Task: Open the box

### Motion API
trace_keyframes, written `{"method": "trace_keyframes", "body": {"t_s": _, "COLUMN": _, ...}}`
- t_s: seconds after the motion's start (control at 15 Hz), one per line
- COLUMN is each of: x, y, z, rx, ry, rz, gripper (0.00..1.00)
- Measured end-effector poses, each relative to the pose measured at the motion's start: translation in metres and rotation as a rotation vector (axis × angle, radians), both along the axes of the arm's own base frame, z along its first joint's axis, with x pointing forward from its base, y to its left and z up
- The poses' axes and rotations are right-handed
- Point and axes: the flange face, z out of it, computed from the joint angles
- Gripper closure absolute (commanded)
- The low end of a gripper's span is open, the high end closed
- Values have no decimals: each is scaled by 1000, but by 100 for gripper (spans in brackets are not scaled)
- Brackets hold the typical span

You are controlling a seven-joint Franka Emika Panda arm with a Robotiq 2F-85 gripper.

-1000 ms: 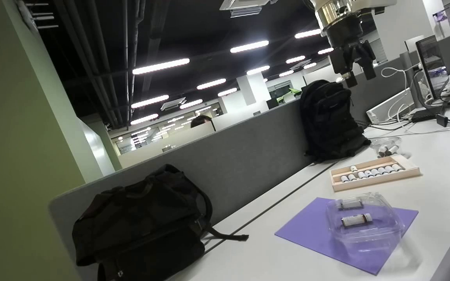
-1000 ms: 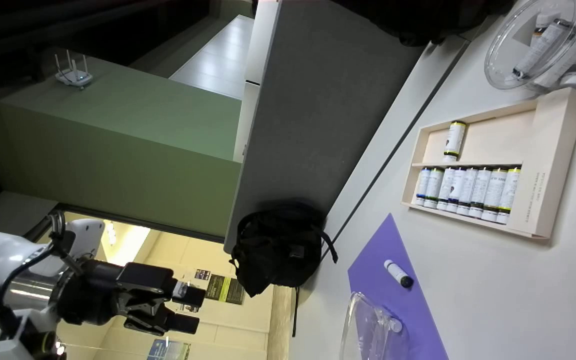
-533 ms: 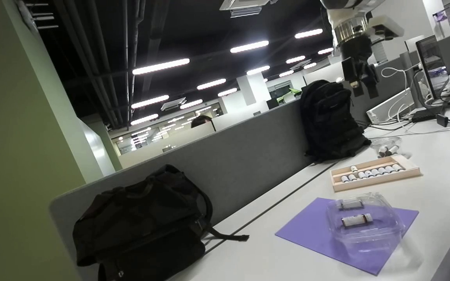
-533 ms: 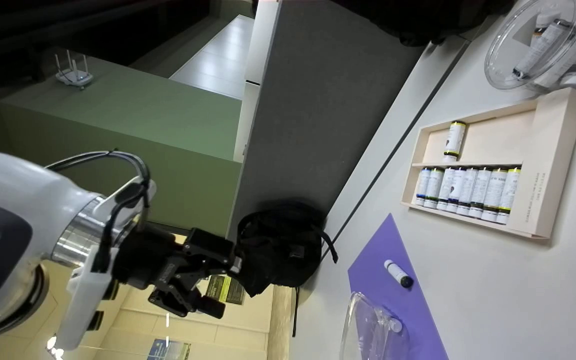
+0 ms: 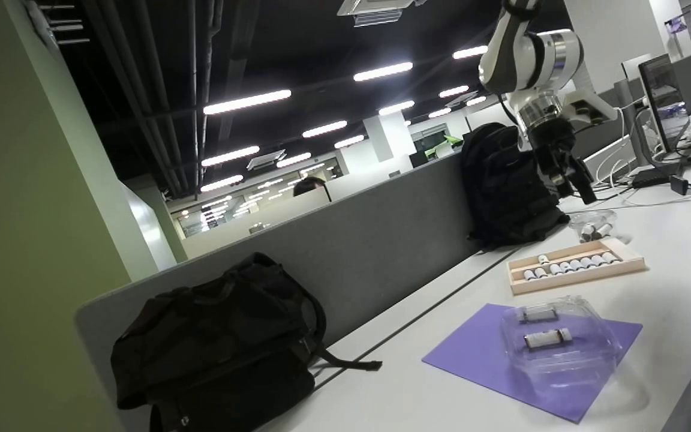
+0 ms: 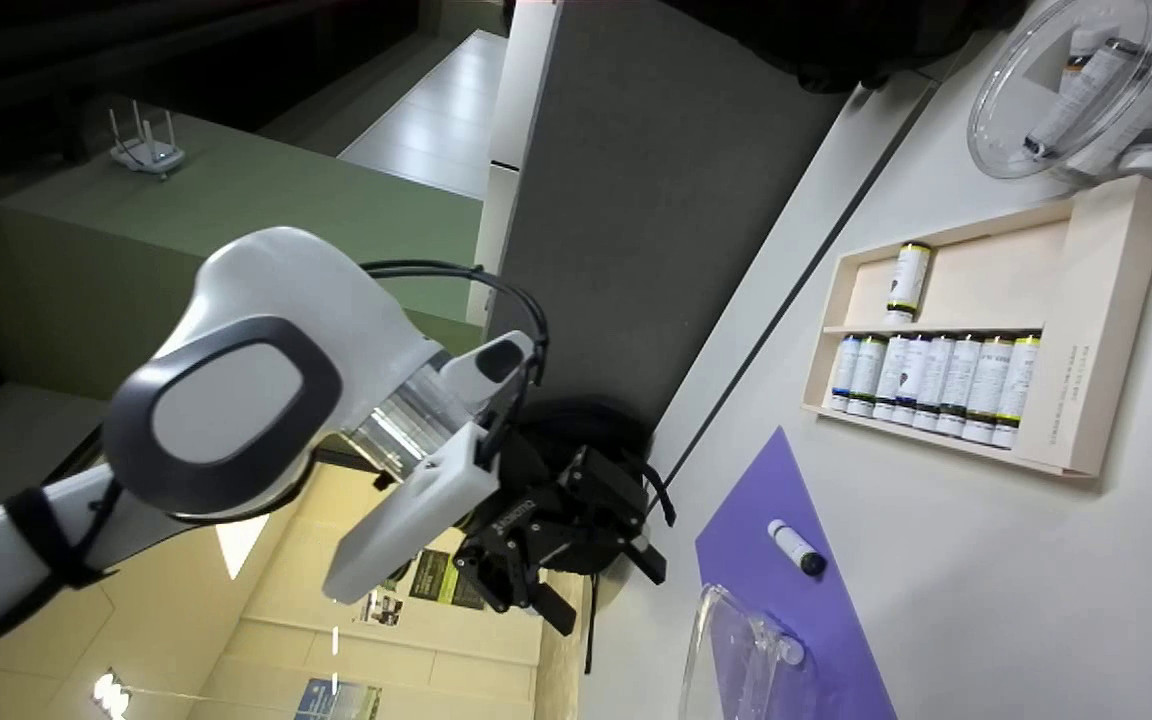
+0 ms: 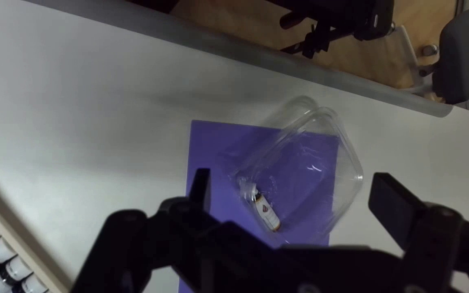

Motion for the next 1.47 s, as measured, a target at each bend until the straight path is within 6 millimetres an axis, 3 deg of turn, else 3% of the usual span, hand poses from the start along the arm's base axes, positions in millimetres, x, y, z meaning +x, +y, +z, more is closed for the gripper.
{"method": "trace_keyframes", "body": {"t_s": 0.13, "x": 9, "y": 4, "z": -27, "rx": -10, "ry": 54, "rz": 10, "gripper": 0}}
{"method": "trace_keyframes", "body": {"t_s": 0.27, "x": 10, "y": 7, "z": -41, "rx": -9, "ry": 73, "rz": 21, "gripper": 0}}
{"method": "trace_keyframes", "body": {"t_s": 0.6, "x": 10, "y": 4, "z": -36, "rx": -8, "ry": 61, "rz": 15, "gripper": 0}}
{"method": "trace_keyframes", "body": {"t_s": 0.8, "x": 10, "y": 4, "z": -49, "rx": -8, "ry": 79, "rz": 17, "gripper": 0}}
{"method": "trace_keyframes", "body": {"t_s": 1.07, "x": 12, "y": 5, "z": -90, "rx": -34, "ry": 89, "rz": 75, "gripper": 0}}
{"method": "trace_keyframes", "body": {"t_s": 1.47, "x": 17, "y": 29, "z": -148, "rx": 9, "ry": 123, "rz": 189, "gripper": 0}}
